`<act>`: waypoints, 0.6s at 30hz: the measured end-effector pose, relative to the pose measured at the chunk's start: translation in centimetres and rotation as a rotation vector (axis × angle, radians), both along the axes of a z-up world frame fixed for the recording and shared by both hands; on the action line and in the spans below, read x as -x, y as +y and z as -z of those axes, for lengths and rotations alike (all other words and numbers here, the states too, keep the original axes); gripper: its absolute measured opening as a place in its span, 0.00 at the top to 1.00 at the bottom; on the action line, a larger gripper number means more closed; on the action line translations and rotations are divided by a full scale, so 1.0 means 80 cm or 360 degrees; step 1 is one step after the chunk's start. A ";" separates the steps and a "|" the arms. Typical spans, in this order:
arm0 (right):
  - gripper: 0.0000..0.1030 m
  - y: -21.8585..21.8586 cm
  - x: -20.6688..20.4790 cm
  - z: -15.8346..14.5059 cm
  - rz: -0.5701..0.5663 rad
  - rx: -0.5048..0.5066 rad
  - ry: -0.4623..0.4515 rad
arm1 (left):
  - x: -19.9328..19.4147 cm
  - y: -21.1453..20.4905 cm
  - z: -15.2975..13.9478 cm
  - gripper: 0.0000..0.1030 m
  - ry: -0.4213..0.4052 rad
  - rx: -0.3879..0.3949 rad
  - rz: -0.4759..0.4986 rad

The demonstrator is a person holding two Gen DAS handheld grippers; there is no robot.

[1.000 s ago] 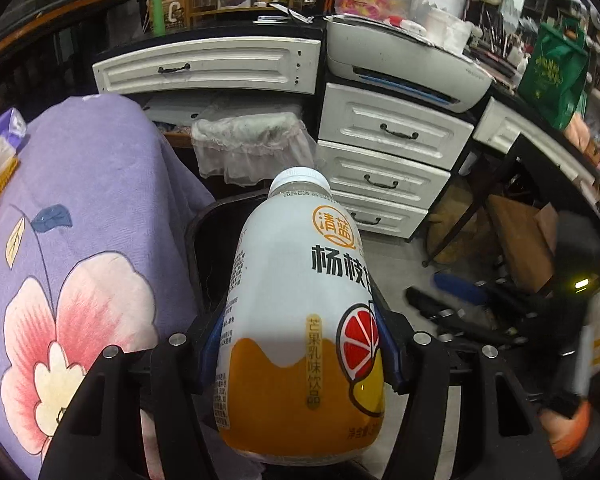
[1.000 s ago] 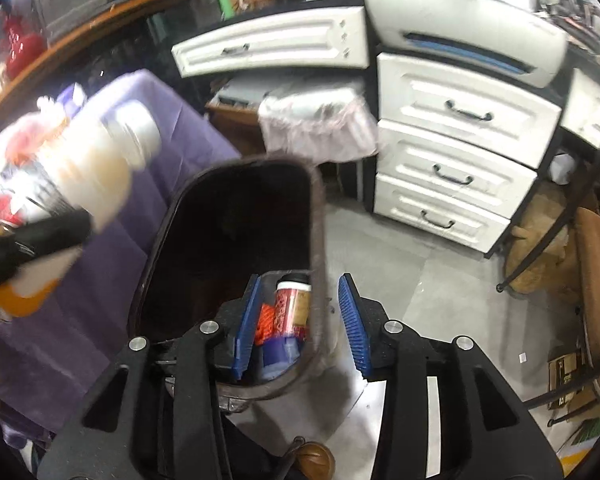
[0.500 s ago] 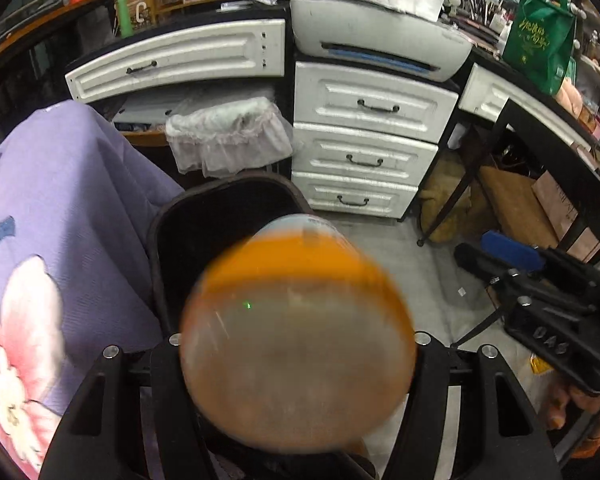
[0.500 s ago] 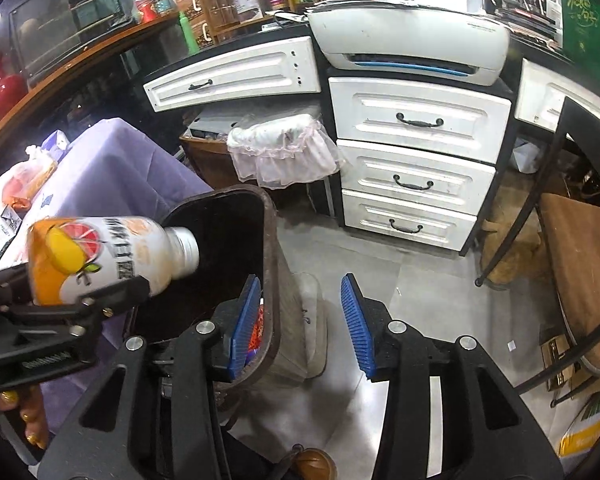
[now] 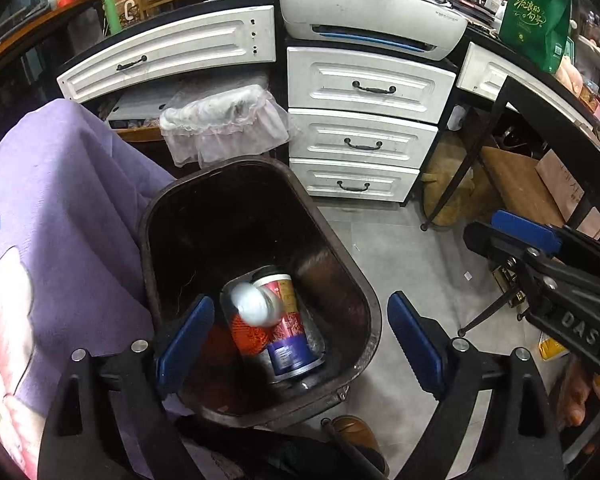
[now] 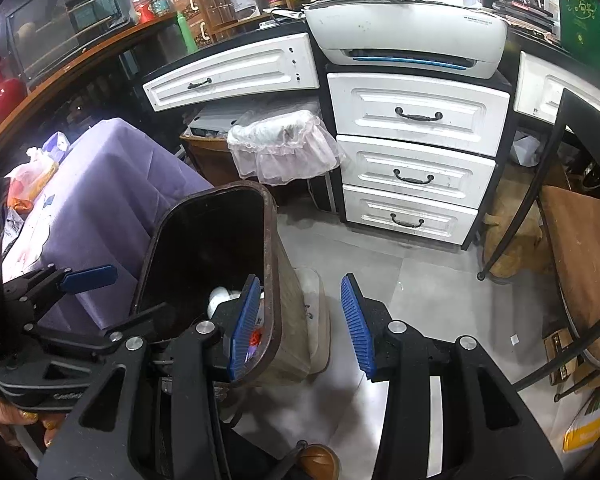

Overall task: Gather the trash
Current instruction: 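Move both tools back over the table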

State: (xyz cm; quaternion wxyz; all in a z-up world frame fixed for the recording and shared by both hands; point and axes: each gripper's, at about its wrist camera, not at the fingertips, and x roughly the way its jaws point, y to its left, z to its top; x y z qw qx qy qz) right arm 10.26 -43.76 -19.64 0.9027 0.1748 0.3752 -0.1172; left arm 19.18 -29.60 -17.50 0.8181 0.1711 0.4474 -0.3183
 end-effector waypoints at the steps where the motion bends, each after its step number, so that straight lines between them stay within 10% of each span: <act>1: 0.58 0.001 0.000 -0.001 -0.0004 0.0001 -0.0002 | 0.002 0.004 -0.003 0.15 0.0012 0.0020 -0.0006; 18: 0.46 0.072 -0.020 -0.049 -0.0265 -0.0048 -0.0155 | 0.029 0.123 -0.123 0.05 -0.0215 0.0371 -0.0188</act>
